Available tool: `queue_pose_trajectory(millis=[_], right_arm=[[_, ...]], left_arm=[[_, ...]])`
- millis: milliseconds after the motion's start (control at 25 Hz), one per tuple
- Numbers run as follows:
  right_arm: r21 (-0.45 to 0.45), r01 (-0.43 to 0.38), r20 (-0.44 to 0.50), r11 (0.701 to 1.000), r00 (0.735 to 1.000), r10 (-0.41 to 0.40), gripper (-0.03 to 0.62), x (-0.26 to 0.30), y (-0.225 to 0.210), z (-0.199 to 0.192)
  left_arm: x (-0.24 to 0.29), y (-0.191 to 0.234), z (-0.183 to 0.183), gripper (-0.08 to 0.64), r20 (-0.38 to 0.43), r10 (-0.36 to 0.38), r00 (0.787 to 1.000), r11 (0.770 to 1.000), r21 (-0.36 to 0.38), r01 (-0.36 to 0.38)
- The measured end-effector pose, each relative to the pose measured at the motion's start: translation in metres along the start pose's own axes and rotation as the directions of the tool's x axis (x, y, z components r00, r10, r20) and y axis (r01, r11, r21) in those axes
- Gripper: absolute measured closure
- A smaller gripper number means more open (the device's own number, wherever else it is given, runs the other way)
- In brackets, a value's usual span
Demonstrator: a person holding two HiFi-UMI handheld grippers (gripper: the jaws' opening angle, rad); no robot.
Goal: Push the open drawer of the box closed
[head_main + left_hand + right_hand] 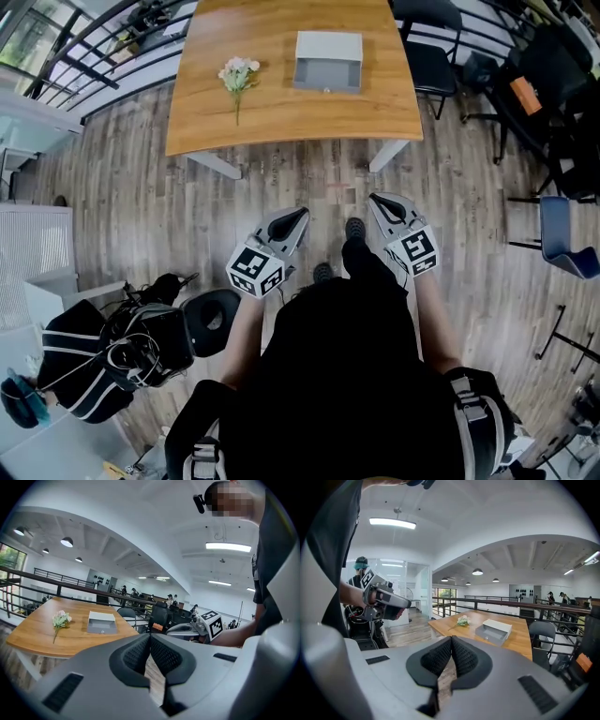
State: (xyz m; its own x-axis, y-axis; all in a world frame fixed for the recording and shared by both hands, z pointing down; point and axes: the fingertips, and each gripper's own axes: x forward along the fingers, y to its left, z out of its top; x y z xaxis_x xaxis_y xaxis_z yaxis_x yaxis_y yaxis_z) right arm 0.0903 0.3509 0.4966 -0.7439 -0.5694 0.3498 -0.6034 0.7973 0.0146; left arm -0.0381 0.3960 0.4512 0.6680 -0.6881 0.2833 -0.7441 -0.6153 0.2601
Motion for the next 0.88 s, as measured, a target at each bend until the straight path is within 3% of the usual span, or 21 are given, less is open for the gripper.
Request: queue_pose_trajectory(millis=[480,880], right_arm=[[-0.017,-0.072,0.003,0.997,0.997,0.072,0.577,0.038,-0.095,0.020],[-0.045,-0.143,-0.002,0.989,0.990,0.143,0.577,0.066,-0.167,0.025]], left_arm=[[0.079,0.032,0.051,0.537,0.016,0.085,0.996,0.996,0.025,-0.086],[0.139,0.054,0.066,0.537,0.009,0.168,0.986,0.986,0.011,-0.168]])
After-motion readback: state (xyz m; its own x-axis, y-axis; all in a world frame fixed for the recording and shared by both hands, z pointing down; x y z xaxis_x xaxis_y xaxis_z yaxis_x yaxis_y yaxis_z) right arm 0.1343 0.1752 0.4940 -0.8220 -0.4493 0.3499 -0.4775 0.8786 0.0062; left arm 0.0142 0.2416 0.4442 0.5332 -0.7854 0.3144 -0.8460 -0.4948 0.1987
